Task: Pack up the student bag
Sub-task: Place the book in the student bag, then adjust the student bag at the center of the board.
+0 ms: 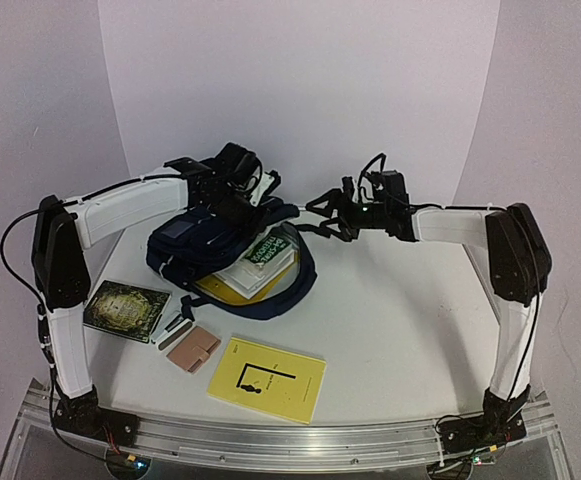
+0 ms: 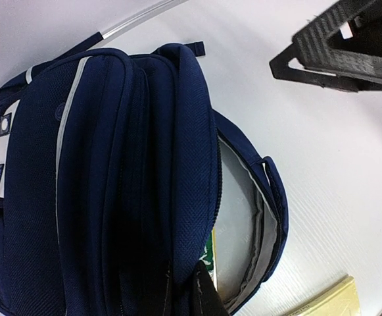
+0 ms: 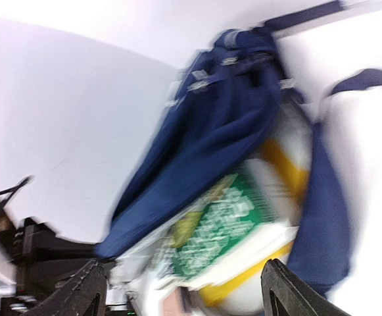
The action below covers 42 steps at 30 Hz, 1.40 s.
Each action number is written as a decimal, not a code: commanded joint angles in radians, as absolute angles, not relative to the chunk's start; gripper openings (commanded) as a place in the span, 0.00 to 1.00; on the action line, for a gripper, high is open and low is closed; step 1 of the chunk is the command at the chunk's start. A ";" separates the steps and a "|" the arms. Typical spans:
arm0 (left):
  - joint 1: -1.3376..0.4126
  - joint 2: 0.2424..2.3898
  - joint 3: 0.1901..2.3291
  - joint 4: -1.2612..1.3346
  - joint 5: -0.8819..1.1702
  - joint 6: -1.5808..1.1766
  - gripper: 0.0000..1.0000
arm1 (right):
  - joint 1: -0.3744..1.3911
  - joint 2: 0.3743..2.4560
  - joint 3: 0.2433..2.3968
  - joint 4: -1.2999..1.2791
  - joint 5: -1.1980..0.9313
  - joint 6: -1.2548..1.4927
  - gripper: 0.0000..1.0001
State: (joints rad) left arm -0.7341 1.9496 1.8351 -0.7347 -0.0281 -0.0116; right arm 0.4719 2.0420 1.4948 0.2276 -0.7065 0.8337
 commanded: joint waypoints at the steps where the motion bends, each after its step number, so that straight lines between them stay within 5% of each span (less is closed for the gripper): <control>1: -0.745 1.848 1.814 -0.657 0.055 -0.046 0.06 | 0.477 2.133 1.604 0.072 -0.645 0.642 0.80; 4: -0.745 1.821 1.773 -0.649 0.047 -0.064 0.13 | 0.483 2.214 1.694 0.038 -0.641 0.609 0.80; 9: -0.736 1.766 1.674 -0.609 0.050 -0.151 0.54 | 0.508 2.337 1.800 0.010 -0.632 0.555 0.79; 15: -0.670 1.633 1.483 -0.533 0.017 -0.323 0.72 | 0.513 2.428 1.875 0.006 -0.629 0.527 0.73; 22: -0.509 1.485 1.200 -0.475 -0.030 -0.578 0.78 | 0.514 2.467 1.912 0.011 -0.704 0.552 0.60; 31: -0.457 1.551 1.088 -0.391 0.063 -0.652 0.79 | 0.481 2.410 1.875 0.009 -0.736 0.551 0.00; 42: -0.452 1.825 1.297 -0.326 0.232 -0.591 0.72 | 0.309 2.113 1.520 0.010 -0.805 0.491 0.00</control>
State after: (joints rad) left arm -0.4551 1.7336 1.1642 -0.4036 0.1277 -0.6240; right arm 0.4191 2.2961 1.6643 0.0505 -0.7821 0.5625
